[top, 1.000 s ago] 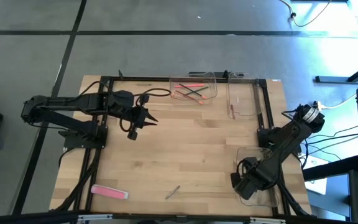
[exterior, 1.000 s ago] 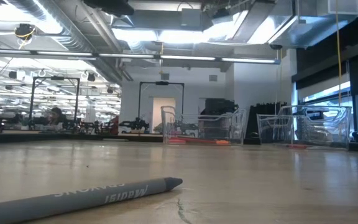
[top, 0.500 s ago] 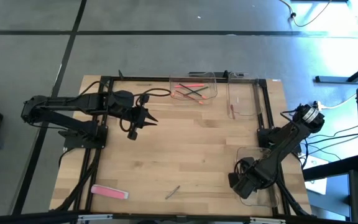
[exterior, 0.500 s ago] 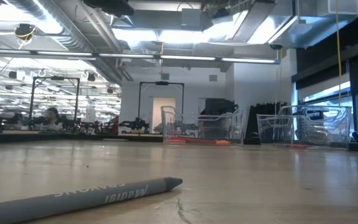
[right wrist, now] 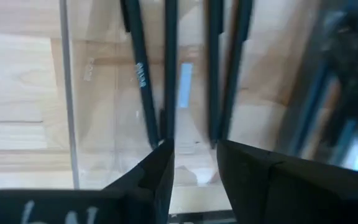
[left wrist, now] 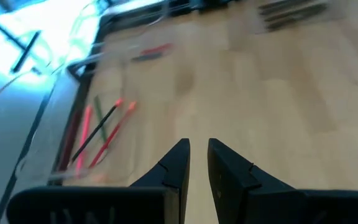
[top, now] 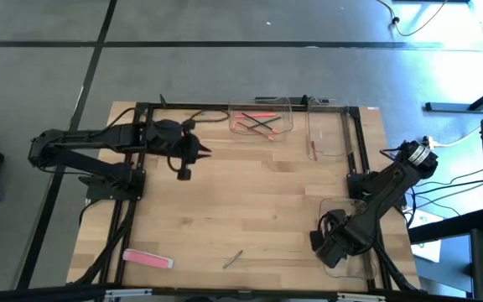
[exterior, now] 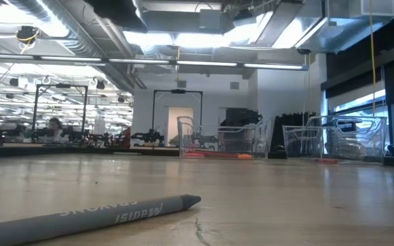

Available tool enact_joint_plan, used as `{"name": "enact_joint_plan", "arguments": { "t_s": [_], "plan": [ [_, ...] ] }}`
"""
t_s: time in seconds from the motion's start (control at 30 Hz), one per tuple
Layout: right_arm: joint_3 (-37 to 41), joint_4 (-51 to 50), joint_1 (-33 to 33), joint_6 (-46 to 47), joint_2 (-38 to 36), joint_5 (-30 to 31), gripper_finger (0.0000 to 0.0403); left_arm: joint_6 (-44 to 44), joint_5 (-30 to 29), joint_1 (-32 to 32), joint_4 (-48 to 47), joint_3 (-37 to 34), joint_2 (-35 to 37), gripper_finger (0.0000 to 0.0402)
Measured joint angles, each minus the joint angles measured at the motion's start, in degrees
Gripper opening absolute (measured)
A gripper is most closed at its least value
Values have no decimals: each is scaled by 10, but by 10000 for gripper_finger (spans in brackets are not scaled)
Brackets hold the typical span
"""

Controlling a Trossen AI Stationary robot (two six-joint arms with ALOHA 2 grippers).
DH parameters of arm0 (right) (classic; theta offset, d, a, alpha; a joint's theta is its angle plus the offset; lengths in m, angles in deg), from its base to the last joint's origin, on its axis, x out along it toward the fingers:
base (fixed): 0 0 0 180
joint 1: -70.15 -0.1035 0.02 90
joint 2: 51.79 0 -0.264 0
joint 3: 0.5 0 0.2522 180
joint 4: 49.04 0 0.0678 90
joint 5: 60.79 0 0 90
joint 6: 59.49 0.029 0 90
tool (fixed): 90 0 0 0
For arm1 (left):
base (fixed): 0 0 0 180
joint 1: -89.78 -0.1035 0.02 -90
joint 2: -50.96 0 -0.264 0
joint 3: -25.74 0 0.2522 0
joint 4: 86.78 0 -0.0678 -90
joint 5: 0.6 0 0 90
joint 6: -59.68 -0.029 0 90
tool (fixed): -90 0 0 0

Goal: Sort crayons/erasers/pens/pencils in bins
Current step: Put the top gray crayon into the top right transparent bin

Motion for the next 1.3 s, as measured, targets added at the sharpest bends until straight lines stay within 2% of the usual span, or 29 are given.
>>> {"name": "enact_joint_plan", "arguments": {
  "t_s": [0.17, 0.3, 0.43, 0.6, 0.67, 0.73, 0.83, 1.03, 1.3],
  "plan": [
    [-45, -82, 0, -1, 0, 12, 124, 28, -3, -57, -10, 4, 0, 49],
    [-83, -137, 0, -6, 0, 79, 124, 35, -3, -119, -34, 34, -8, 49],
    [-111, -179, 0, -23, 0, 205, 124, 34, -3, -197, -76, 76, -41, 49],
    [-137, -187, 18, -140, 0, 424, 124, 48, 1, -302, -126, 94, -101, 49],
    [-151, -184, 33, -205, 0, 488, 124, 47, 37, -338, -126, 95, -131, 49],
    [-165, -182, 52, -276, 0, 526, 124, 20, 88, -368, -124, 95, -157, 49],
    [-188, -181, 88, -370, 0, 543, 124, -34, 116, -392, -113, 95, -186, 49],
    [-208, -181, 162, -498, 0, 555, 124, -87, 78, -406, -108, 95, -221, 49],
    [-211, -150, 262, -658, 0, 536, 124, -101, 77, -398, -107, 95, -230, 56]
  ]
}}
